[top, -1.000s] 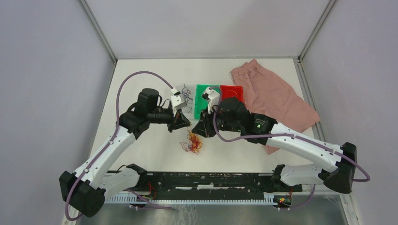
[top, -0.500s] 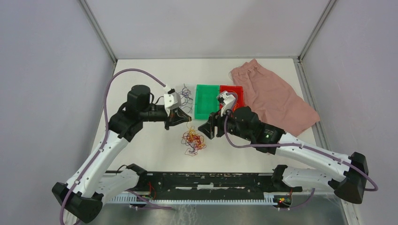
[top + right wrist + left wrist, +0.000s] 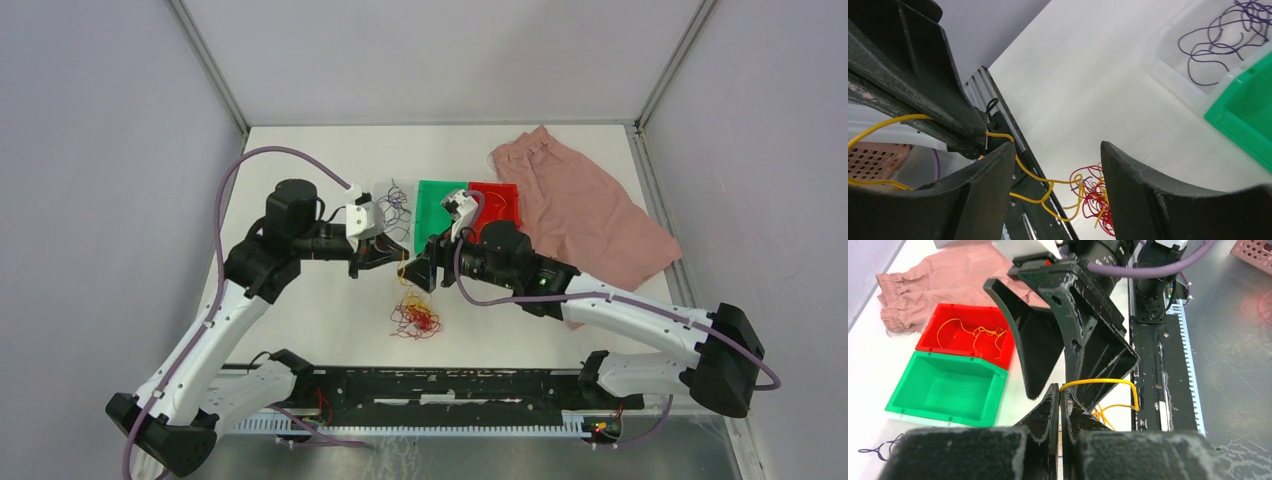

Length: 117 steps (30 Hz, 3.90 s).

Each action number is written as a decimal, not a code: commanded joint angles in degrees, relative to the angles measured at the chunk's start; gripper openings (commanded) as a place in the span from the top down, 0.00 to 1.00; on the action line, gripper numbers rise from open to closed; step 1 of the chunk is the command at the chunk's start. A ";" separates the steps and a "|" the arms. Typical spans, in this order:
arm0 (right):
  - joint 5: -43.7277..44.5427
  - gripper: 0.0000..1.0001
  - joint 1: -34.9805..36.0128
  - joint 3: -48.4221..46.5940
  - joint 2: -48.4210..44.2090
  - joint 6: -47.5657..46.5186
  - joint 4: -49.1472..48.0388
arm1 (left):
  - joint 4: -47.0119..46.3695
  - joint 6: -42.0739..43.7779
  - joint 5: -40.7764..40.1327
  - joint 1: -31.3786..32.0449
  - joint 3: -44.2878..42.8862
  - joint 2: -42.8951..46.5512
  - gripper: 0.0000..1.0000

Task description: Untangle the cables

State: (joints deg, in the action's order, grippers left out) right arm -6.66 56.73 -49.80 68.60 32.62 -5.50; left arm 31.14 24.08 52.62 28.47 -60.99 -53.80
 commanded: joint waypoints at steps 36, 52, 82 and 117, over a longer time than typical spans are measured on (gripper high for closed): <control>8.11 0.43 0.12 7.11 12.04 3.05 -14.49 | -7.83 -8.41 2.05 1.42 -32.46 -6.99 0.97; 24.70 0.32 -1.79 4.89 -7.45 -3.50 5.62 | -8.91 -5.01 -1.43 1.48 -25.04 -6.96 0.97; 39.89 0.35 -29.91 2.30 -9.22 3.47 25.82 | -17.05 -9.91 -17.82 8.71 -33.44 -47.34 0.97; 24.71 0.39 -37.38 3.65 -8.97 4.45 20.81 | 0.61 3.70 -36.98 11.74 -51.16 -66.32 0.38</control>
State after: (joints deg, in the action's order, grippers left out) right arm 22.85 19.68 -44.82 59.70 37.80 19.49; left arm 30.26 25.30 16.64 40.84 -110.76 -124.86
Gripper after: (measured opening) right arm 0.615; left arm 0.592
